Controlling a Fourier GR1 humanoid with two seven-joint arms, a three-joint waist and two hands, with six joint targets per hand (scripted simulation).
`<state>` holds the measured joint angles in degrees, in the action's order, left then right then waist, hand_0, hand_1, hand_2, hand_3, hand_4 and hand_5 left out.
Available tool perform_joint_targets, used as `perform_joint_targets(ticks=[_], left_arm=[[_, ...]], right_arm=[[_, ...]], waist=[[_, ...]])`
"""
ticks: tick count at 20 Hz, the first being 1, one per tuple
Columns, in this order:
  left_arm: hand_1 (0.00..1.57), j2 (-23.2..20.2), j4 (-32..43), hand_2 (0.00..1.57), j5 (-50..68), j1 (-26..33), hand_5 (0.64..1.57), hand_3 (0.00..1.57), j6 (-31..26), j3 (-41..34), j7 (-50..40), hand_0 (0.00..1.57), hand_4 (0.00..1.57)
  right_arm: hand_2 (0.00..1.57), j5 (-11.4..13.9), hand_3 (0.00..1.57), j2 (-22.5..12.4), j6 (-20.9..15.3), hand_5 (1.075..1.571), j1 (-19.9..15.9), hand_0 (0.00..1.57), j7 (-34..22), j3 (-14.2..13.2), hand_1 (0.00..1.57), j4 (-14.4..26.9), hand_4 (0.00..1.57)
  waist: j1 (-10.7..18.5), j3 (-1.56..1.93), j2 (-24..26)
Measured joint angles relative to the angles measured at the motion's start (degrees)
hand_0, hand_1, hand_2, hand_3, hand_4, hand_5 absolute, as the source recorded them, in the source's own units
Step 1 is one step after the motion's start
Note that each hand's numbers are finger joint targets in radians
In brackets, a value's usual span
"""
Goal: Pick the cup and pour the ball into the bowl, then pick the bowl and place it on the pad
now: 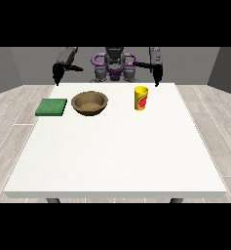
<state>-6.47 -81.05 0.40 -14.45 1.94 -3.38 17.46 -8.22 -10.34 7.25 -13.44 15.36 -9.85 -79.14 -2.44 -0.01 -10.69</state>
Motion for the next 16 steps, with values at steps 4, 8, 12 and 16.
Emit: perform_joint_targets(ticks=[4, 8, 12, 16], left_arm=[[0.0, 0.9, 7.1, 0.0, -1.2, -1.9, 1.233, 0.0, 1.4, -1.0, 5.2, 0.0, 0.0], [0.0, 1.6, 13.9, 0.0, -2.0, -3.8, 1.278, 0.0, 2.7, -2.3, 10.9, 0.0, 0.0], [0.0, 2.5, 19.8, 0.0, -2.1, -5.6, 1.267, 0.0, 3.7, -3.3, 16.1, 0.0, 0.0], [0.0, 2.7, 25.6, 0.0, -2.0, -8.6, 1.229, 0.0, 3.7, -4.2, 19.9, 0.0, 0.0]], right_arm=[[0.0, -1.1, 0.0, -1.2, 2.0, 1.563, -0.7, 0.0, 1.6, -1.4, 0.0, 3.0, 0.0], [0.0, -2.3, 0.0, -3.1, 4.4, 1.562, -1.7, 0.0, 3.7, -3.0, 0.0, 6.0, 0.0], [0.0, -2.9, 0.0, -4.3, 6.5, 1.558, -1.8, 0.0, 7.0, -4.4, 0.0, 9.2, 0.0], [0.0, -3.7, 0.0, -6.2, 7.8, 1.558, -4.0, 0.0, 8.5, -6.1, 0.0, 12.8, 0.0]], waist=[[-0.8, 0.0, 0.2], [-1.4, 0.01, -1.0], [-2.1, -0.01, -2.4], [-1.8, 0.0, -3.5]])
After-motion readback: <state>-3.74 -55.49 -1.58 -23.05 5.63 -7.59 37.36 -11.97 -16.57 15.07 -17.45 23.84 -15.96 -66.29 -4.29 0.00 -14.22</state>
